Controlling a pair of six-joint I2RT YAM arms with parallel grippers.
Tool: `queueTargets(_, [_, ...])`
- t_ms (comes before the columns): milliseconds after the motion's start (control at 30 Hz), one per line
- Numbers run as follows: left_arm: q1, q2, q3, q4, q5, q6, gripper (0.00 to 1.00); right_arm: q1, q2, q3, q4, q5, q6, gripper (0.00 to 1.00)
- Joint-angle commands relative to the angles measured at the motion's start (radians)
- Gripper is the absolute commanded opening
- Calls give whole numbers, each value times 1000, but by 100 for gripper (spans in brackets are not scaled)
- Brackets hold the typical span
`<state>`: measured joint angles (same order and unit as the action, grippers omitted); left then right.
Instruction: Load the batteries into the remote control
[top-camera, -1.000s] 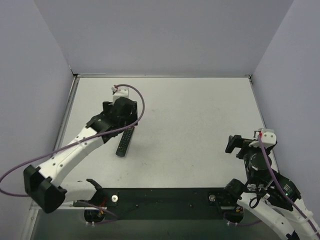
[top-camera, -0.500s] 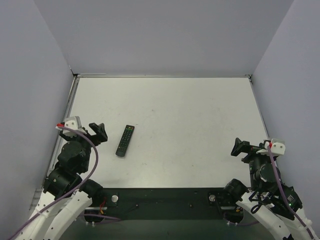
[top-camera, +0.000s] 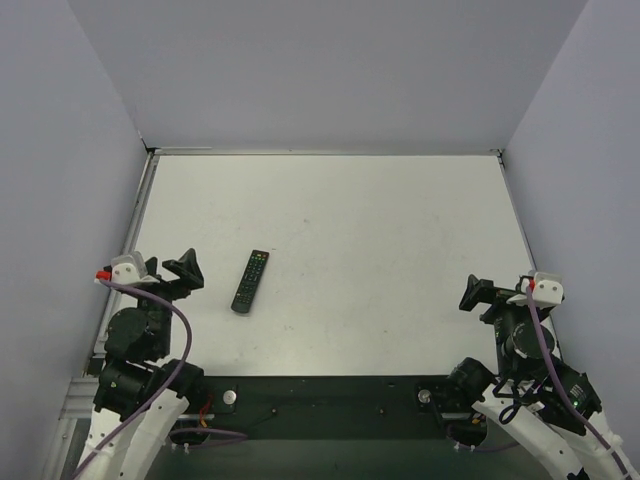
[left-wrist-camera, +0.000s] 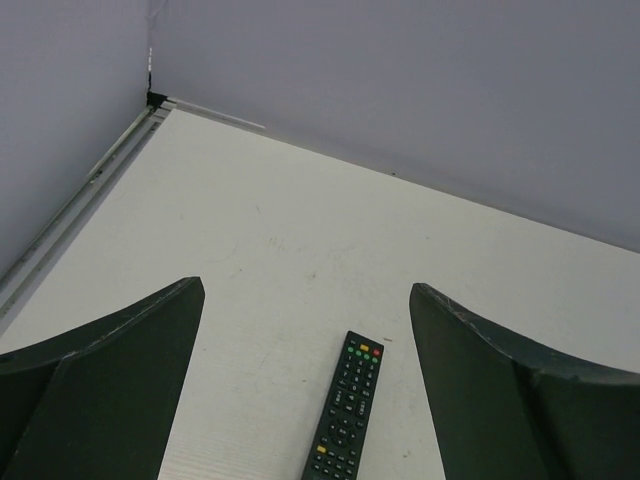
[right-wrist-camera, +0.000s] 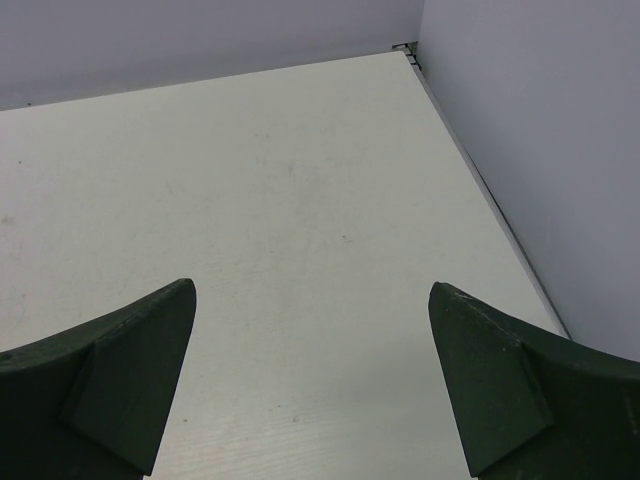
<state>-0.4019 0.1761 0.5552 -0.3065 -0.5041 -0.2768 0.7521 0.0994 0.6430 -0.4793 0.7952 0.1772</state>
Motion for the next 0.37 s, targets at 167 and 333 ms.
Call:
queueTargets(167, [224, 28, -28, 132, 257, -73, 95, -5, 8, 15, 8, 10, -15, 93])
queueTargets(333, [233, 37, -24, 133, 254, -67, 95, -7, 9, 15, 8, 16, -15, 93])
